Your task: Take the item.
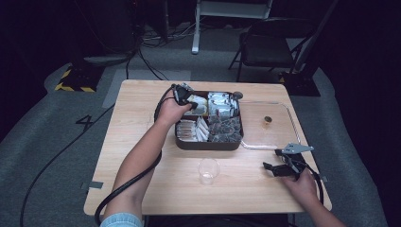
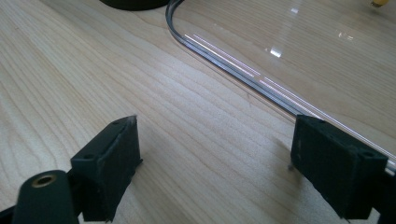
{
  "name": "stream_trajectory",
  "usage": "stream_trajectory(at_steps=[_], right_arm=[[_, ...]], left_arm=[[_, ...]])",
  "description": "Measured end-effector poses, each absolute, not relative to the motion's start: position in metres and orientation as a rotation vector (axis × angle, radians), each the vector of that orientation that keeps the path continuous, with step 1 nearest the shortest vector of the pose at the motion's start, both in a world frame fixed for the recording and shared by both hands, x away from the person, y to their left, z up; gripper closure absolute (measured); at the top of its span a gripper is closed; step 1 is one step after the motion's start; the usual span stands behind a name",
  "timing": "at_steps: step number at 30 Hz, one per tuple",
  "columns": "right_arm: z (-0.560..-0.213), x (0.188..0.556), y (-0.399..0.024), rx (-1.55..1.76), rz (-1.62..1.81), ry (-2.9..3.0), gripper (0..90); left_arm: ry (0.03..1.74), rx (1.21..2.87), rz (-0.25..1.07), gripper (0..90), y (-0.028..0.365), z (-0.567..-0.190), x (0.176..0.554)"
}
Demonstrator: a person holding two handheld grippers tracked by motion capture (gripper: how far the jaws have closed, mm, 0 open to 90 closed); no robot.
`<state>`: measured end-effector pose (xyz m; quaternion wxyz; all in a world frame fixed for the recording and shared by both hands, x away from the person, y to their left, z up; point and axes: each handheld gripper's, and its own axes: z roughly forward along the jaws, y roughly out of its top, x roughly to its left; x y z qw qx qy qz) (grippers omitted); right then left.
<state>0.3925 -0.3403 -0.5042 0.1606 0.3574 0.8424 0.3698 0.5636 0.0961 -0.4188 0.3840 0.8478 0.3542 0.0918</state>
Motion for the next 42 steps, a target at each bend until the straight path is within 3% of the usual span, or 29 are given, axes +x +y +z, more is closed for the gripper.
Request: stream_trajectory(at_steps=[21, 31, 42], right_arm=[[-0.504, 0.393, -0.34, 1.026, 1.056, 2.404, 15.9], [-0.504, 0.393, -0.34, 1.026, 1.056, 2.404, 15.9], [-0.504, 0.393, -0.34, 1.026, 1.056, 2.404, 15.9]], left_arm=[[0.789, 2.1, 0.272, 89.3, 0.111, -0.363, 0.514], [0.669, 2.112, 0.268, 89.4, 0.111, -0.34, 0.469], [0.575, 2.136, 0.257, 89.4, 0.105, -0.339, 0.405]])
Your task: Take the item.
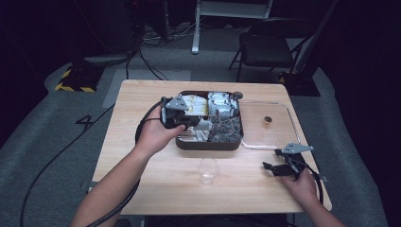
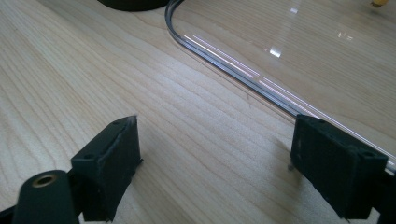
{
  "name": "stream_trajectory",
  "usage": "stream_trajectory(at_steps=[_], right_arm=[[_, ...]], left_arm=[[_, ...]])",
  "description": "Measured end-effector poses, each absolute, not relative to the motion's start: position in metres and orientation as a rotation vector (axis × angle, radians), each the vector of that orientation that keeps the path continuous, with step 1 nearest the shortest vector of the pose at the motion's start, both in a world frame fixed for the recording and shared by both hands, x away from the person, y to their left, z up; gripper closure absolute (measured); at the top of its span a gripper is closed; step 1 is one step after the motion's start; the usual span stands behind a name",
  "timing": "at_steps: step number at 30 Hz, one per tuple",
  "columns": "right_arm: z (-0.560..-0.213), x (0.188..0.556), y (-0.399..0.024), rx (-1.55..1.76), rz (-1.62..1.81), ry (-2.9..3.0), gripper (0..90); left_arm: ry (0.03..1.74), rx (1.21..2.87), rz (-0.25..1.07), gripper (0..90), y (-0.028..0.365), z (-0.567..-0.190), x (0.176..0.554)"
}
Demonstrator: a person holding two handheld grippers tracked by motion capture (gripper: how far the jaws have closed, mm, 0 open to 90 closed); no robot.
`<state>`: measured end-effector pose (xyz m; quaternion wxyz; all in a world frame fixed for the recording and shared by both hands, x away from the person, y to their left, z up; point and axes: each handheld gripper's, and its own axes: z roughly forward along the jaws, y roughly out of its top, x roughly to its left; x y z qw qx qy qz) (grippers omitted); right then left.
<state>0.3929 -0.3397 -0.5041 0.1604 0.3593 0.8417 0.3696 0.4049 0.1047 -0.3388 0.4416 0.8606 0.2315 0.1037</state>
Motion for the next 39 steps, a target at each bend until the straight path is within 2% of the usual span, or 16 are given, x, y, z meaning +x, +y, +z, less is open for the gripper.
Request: stream_trajectory(at_steps=[17, 29, 39], right_arm=[[-0.504, 0.393, -0.339, 1.029, 1.054, 2.402, 15.9], [-0.504, 0.393, -0.339, 1.029, 1.054, 2.402, 15.9], [-0.504, 0.393, -0.339, 1.029, 1.054, 2.402, 15.8]], left_arm=[[0.498, 2.129, 0.209, 89.5, 0.104, -0.347, 0.346], [0.477, 2.169, 0.189, 89.5, 0.103, -0.357, 0.33], [0.486, 2.219, 0.173, 89.5, 0.098, -0.37, 0.331]])
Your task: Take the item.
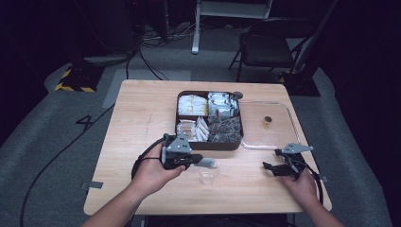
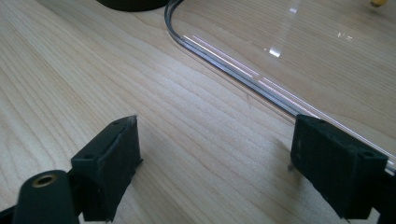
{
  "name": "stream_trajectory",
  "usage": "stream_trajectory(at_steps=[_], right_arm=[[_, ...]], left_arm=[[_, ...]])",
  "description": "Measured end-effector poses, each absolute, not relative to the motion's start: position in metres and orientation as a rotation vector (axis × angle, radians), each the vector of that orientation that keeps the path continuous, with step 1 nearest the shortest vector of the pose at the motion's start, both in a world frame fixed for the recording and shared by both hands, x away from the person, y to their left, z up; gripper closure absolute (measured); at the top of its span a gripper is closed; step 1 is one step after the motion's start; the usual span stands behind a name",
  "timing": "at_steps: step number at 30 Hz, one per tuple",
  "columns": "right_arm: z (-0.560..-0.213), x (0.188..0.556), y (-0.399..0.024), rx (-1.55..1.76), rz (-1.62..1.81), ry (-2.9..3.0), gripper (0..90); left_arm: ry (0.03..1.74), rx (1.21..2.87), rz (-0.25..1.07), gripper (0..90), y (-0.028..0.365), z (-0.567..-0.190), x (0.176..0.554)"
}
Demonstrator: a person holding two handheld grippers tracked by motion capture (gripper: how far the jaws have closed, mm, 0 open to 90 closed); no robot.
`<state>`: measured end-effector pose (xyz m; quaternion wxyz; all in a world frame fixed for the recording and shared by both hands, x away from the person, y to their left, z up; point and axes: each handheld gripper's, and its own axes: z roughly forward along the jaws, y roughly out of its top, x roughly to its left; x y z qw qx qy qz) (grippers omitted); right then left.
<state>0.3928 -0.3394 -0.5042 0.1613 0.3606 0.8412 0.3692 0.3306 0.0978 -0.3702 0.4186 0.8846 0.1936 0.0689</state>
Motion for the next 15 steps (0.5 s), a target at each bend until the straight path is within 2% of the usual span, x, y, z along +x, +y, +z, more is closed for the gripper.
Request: stream_trajectory(at_steps=[15], right_arm=[[-0.504, 0.393, -0.339, 1.029, 1.054, 2.402, 15.9]], left_arm=[[0.432, 2.345, 0.238, 89.5, 0.079, -0.38, 0.336]])
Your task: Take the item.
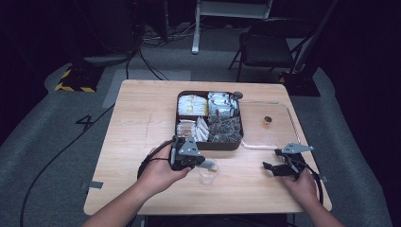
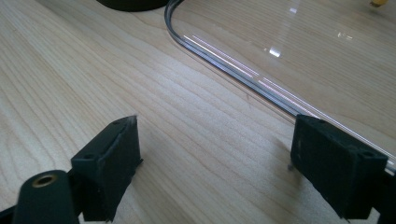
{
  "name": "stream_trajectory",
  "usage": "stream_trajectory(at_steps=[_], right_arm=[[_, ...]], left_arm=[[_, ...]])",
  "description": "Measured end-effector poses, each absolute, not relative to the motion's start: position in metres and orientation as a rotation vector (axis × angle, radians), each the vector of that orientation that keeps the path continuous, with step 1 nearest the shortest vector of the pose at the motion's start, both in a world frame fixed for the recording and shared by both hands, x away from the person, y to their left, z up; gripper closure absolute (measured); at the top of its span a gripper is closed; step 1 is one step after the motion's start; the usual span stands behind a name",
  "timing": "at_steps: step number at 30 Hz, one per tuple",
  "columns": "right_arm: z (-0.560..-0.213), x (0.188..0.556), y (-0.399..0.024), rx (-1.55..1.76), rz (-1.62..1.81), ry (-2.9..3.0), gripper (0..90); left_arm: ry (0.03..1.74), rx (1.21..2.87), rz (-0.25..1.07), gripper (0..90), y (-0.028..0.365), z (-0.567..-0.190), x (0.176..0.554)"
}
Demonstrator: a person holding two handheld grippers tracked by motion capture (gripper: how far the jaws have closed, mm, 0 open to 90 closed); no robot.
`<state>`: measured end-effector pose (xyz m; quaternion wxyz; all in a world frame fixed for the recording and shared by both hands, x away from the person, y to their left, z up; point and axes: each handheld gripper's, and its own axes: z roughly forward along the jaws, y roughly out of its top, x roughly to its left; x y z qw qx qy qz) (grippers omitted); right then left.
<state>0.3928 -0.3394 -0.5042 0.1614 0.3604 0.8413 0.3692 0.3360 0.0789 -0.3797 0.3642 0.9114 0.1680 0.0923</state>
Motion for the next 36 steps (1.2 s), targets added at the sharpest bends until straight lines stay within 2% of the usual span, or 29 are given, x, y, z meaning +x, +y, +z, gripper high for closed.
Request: stream_trajectory(at_steps=[5, 8, 11, 18, 28, 36], right_arm=[[-0.504, 0.393, -0.339, 1.029, 1.054, 2.402, 15.9], [-0.504, 0.393, -0.339, 1.029, 1.054, 2.402, 15.9], [-0.504, 0.393, -0.339, 1.029, 1.054, 2.402, 15.9], [-0.504, 0.393, -0.339, 1.029, 1.055, 2.402, 15.9], [-0.504, 0.393, -0.34, 1.029, 1.057, 2.404, 15.7], [-0.504, 0.394, -0.346, 0.937, 1.083, 2.467, 15.2]], left_arm=[[0.414, 2.366, 0.234, 88.1, 0.074, -0.379, 0.336], [0.408, 2.337, 0.24, 72.0, 0.071, -0.38, 0.337], [0.401, 2.308, 0.243, 63.5, 0.069, -0.38, 0.337], [0.439, 2.245, 0.232, 53.8, 0.077, -0.376, 0.338], [0.569, 2.151, 0.29, 41.4, 0.117, -0.378, 0.344], [0.68, 2.135, 0.357, 37.4, 0.157, -0.395, 0.343]])
